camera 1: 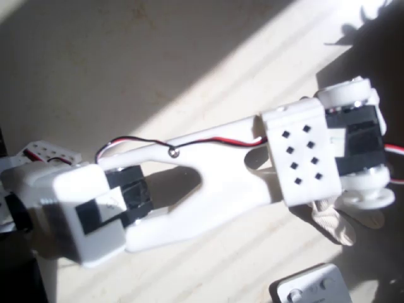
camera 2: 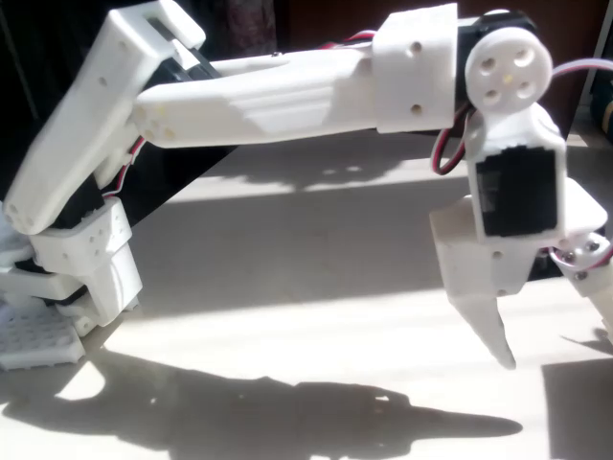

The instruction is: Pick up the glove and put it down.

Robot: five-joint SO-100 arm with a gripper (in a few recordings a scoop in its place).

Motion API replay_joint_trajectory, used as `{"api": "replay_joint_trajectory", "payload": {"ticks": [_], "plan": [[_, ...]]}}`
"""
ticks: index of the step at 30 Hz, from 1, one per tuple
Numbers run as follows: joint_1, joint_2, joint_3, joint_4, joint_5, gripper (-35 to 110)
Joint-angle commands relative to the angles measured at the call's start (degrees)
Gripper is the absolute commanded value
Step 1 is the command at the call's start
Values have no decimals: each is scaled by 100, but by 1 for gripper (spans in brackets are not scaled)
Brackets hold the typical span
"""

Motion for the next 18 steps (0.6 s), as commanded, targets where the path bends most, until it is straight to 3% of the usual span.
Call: {"api": "replay_joint_trajectory", "payload": {"ticks": [1,10,18], "plan": [[-97,44,-176,-62,44,28],[-88,44,-132,-53,-35,27],[-26,-18,-176,-62,-35,8]]}}
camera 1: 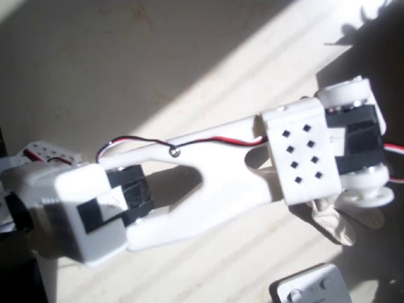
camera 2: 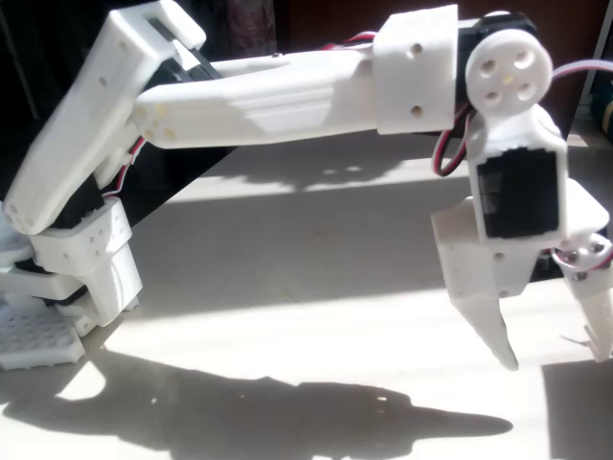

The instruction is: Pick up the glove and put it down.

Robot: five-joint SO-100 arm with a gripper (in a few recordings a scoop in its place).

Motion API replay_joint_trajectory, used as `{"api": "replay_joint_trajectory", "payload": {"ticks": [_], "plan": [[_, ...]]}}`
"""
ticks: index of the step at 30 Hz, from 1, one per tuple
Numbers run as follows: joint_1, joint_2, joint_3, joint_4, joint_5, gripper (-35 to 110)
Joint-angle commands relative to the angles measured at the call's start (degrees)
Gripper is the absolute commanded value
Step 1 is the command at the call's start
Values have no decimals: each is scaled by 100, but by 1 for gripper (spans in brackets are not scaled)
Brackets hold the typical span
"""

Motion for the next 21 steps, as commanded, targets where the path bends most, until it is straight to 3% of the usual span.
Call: {"api": "replay_joint_trajectory", "payload": {"ticks": [1,5,21], "plan": [[-26,35,-176,-44,-35,6],[-26,35,-176,-53,-35,0],[-35,70,-176,-149,9,0]]}}
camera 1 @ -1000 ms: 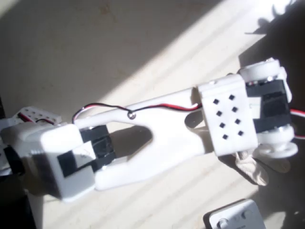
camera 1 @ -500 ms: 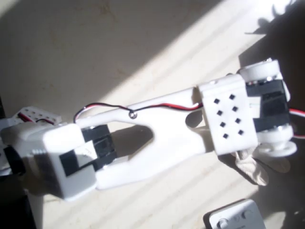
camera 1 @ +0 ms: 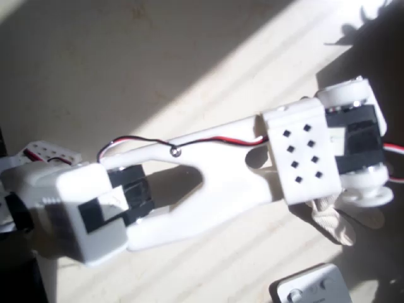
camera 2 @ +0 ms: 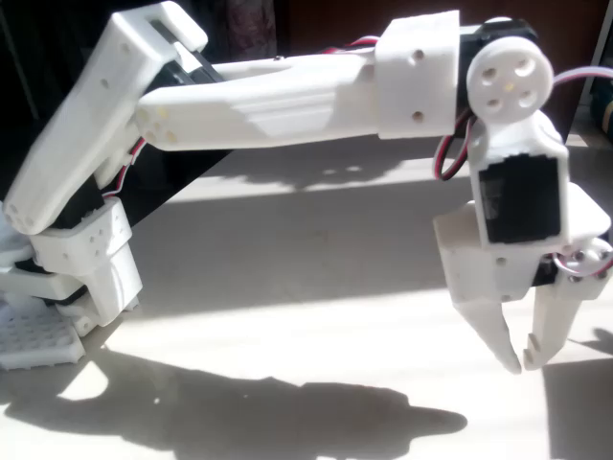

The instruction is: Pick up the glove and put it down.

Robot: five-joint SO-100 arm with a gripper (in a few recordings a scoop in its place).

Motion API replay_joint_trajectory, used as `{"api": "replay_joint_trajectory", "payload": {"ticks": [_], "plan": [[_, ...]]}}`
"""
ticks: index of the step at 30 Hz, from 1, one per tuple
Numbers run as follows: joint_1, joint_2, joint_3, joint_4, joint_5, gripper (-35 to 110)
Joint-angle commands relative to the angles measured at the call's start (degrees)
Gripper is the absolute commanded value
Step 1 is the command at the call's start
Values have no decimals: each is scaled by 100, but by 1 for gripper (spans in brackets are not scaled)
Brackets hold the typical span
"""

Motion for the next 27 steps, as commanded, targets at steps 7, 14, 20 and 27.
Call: {"api": "replay_joint_trajectory", "payload": {"ticks": [7,14,20,27], "plan": [[-79,97,-176,-53,-44,0],[-62,729,-88,-53,-44,0],[-97,1793,510,-53,-44,0],[-70,3445,2399,-53,-53,0]]}}
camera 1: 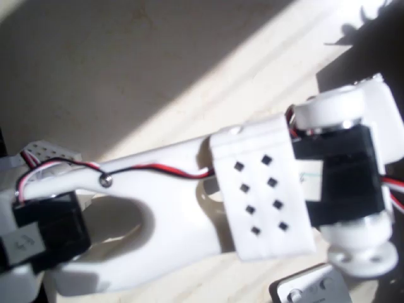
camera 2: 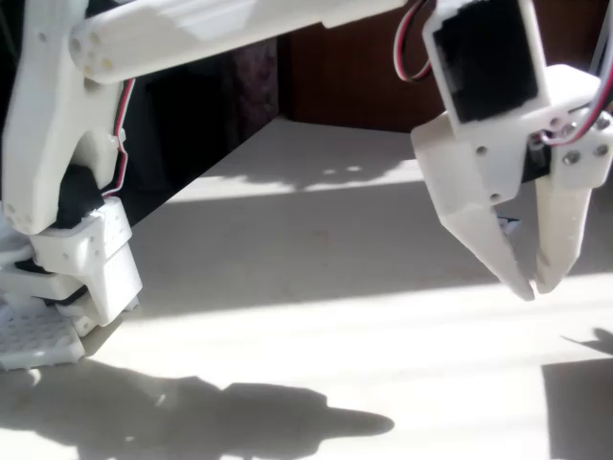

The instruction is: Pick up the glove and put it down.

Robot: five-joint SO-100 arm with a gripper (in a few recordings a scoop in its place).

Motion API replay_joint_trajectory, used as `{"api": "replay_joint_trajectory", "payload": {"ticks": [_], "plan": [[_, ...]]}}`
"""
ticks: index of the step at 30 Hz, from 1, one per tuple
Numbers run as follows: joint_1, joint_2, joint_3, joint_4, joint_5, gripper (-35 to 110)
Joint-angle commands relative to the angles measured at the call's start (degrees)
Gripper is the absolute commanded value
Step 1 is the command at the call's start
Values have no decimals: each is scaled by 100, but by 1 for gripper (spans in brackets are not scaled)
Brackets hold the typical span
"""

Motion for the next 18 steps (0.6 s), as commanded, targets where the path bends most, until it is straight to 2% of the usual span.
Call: {"api": "replay_joint_trajectory", "payload": {"ticks": [1,18], "plan": [[-62,1134,817,-53,-53,0],[-35,4289,4140,-53,-53,0]]}}
